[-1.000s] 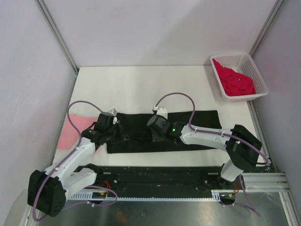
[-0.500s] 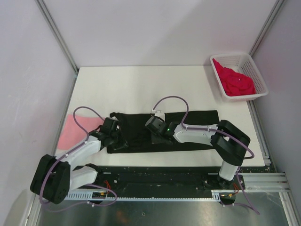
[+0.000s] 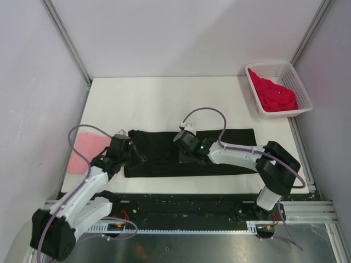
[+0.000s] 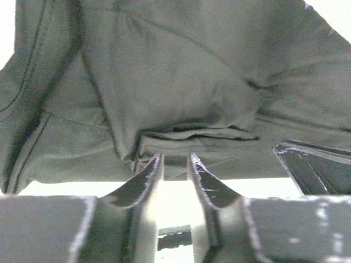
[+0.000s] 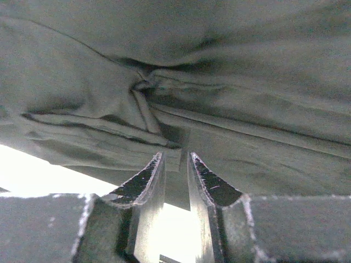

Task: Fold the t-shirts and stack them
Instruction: Fold the other side of the tshirt into a rectangle

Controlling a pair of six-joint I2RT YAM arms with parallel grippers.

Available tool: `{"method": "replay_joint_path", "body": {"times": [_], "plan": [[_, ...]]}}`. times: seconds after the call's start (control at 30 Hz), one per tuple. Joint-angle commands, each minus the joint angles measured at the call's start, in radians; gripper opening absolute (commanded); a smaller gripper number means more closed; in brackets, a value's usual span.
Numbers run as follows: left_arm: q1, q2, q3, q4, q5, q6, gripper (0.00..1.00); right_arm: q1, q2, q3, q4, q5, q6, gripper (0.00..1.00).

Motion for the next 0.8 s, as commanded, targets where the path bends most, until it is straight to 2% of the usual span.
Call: {"method": "replay_joint_path", "body": {"times": [0.0,0.17,0.33,0.77], "plan": [[-0.016,-0.156,0.05,-0.18,-0.123,-0.164,0.33,-0.028,-0.142,0.009,-0.008,0.011,-0.022,0.27],[-0.032,-0.304,-0.032,-0.292,-0.225,-0.374,0.47,-0.043,-0.236,0.009,-0.037,0.026,-0.036,0.29],[-0.033,-0.319,-0.104,-0.309,-0.271,-0.515,0.54,-0.048,-0.292,0.007,-0.067,0.037,-0.054,0.3],[-0.031,-0.221,-0.13,-0.304,-0.419,-0.61,0.64,-0.064,-0.335,-0.051,-0.074,0.02,-0.047,0.3]]}}
